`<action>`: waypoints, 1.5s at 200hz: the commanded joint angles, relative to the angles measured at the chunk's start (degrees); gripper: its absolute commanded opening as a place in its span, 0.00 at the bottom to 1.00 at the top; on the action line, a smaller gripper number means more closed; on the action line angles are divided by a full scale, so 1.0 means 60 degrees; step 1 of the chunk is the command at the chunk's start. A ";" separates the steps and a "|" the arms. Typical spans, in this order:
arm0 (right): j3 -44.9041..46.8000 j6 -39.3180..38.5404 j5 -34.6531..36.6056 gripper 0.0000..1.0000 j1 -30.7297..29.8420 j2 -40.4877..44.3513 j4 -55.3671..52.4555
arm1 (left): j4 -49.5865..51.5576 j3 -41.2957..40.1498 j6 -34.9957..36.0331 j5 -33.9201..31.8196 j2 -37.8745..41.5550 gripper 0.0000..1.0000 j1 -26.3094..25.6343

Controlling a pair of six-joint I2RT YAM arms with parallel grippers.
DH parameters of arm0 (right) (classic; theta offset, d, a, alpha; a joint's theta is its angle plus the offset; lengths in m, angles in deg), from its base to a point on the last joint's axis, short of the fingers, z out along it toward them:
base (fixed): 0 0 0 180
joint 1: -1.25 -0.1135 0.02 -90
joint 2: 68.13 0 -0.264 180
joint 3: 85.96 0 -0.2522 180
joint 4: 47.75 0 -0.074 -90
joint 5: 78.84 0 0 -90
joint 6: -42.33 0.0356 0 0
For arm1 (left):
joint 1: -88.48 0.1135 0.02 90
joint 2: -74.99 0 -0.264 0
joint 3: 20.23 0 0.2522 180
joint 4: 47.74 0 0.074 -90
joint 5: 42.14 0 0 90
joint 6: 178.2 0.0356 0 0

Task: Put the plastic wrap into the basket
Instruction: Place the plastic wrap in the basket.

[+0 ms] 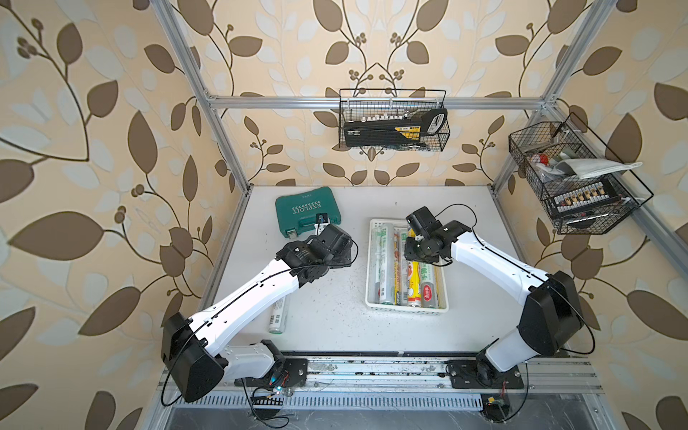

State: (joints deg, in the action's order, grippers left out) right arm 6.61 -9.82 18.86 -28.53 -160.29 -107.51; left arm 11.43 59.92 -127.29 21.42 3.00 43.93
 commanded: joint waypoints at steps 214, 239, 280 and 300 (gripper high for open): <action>-0.1021 -0.0589 0.1144 0.54 -0.0017 -0.1023 -0.0752 | 0.0254 0.0096 -0.0045 -0.0208 0.0931 0.99 0.0107; -0.1072 -0.0635 0.1166 0.54 -0.0023 -0.0730 -0.0930 | 0.0338 0.0170 -0.0039 -0.0289 0.0850 0.99 0.0116; -0.1096 -0.0890 0.0826 0.54 -0.0051 -0.0012 -0.0981 | 0.0401 0.0055 0.0010 -0.0618 0.0835 0.99 0.0214; -0.1063 -0.1036 0.0449 0.54 -0.0069 0.0382 -0.0911 | 0.0430 -0.0097 0.0030 -0.0599 0.0851 0.99 0.0464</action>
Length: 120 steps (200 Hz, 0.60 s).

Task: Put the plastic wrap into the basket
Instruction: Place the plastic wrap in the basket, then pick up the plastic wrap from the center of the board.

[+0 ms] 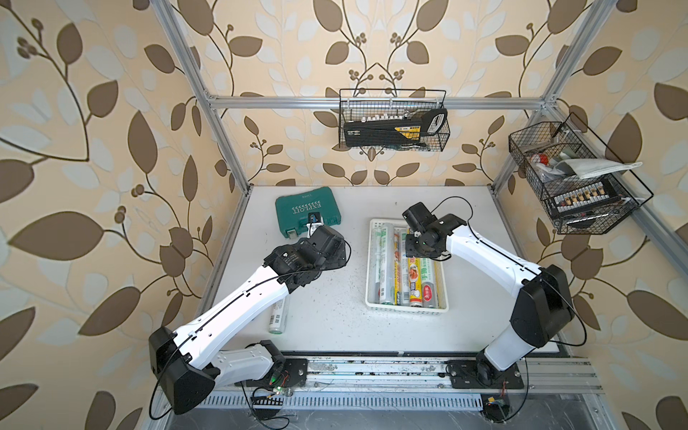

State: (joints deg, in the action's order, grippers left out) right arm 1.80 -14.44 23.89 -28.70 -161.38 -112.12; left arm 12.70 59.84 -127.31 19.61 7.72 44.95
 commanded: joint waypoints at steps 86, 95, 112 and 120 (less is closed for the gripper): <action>-0.0289 -0.0678 -0.1762 0.65 -0.0033 0.2031 -0.0365 | 0.0351 -0.1275 -0.0113 0.0050 0.0728 0.99 0.2160; -0.0226 -0.0765 -0.1759 0.70 -0.0028 0.2203 -0.0354 | 0.0329 -0.1429 -0.0156 0.0049 0.0766 0.99 0.2347; -0.0074 -0.0861 -0.1701 0.75 0.0065 0.2590 -0.0327 | 0.0318 -0.1594 -0.0241 0.0068 0.0671 0.99 0.2602; 0.0042 -0.0930 -0.1814 0.76 0.0166 0.2789 -0.0258 | 0.0335 -0.1650 -0.0324 -0.0018 0.0597 0.99 0.2659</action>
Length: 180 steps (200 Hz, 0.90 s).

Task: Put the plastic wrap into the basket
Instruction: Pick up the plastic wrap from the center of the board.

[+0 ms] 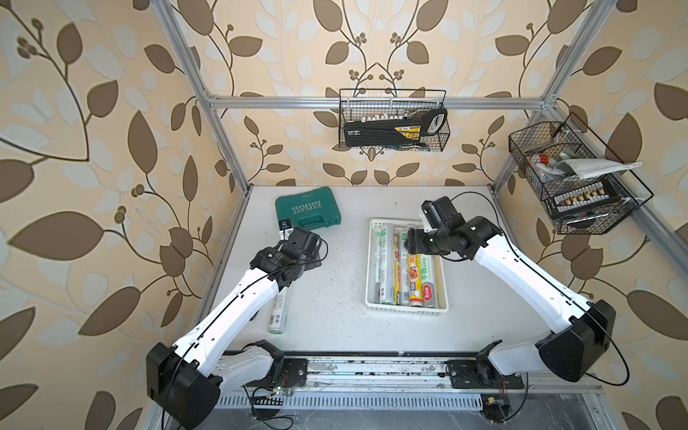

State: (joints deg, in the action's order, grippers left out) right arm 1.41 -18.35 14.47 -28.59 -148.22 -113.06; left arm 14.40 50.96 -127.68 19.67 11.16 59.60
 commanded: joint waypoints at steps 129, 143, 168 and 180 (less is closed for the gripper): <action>0.1242 -0.1469 -0.1044 0.89 0.2393 0.2187 -0.0214 | -0.1674 -0.2284 -0.0494 0.2740 -0.0645 0.99 0.3138; 0.1312 -0.1545 -0.1136 0.89 0.2493 0.2191 -0.0210 | -0.1804 -0.2464 -0.0365 0.3077 -0.0802 0.99 0.3464; 0.1401 -0.1605 -0.1335 0.89 0.2633 0.2159 -0.0175 | -0.1908 -0.2547 -0.0257 0.3316 -0.1099 0.99 0.3598; 0.1417 -0.1606 -0.1416 0.89 0.2682 0.2145 -0.0164 | -0.2032 -0.2598 -0.0164 0.3475 -0.1244 0.99 0.3613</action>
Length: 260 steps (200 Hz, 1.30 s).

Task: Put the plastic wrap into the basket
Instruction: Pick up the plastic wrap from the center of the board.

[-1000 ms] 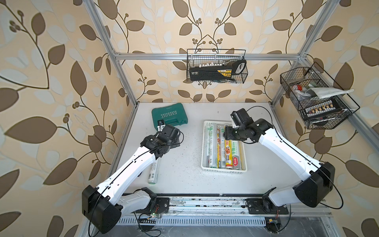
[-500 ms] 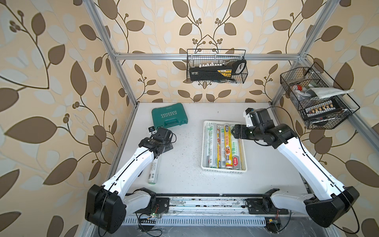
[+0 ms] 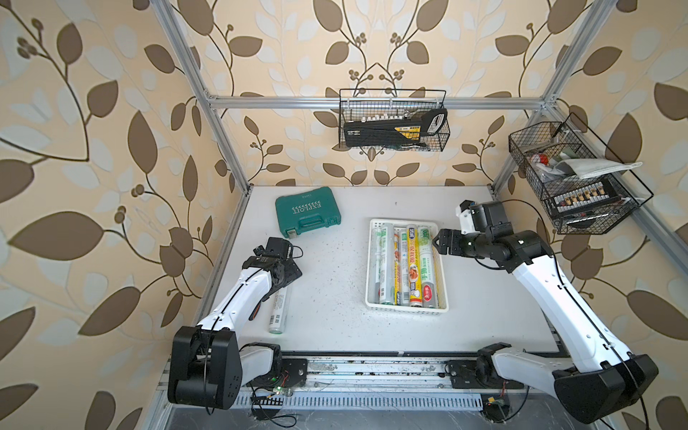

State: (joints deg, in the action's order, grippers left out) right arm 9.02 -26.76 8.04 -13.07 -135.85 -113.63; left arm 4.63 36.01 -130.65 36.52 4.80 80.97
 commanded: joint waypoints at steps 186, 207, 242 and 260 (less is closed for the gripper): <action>0.0392 -0.0072 -0.0728 0.88 0.0246 -0.0021 0.0065 | -0.0384 0.0595 0.1451 0.1715 -0.1997 0.97 -0.0615; 0.0365 -0.0057 -0.0741 0.88 0.0249 -0.0025 0.0056 | -0.0454 0.0676 0.1555 0.1696 -0.2420 0.97 -0.0609; 0.0364 -0.0068 -0.0687 0.88 0.0238 -0.0007 0.0034 | -0.0385 0.0857 0.1656 0.1602 -0.2786 0.90 -0.0609; 0.0332 -0.0071 -0.0653 0.88 0.0264 -0.0021 -0.0007 | -0.0364 0.0896 0.1647 0.1605 -0.2858 0.83 -0.0609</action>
State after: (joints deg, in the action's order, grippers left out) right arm 10.53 -27.37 4.48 -11.74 -135.85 -113.41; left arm 1.90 39.49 -121.76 47.17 -11.90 77.85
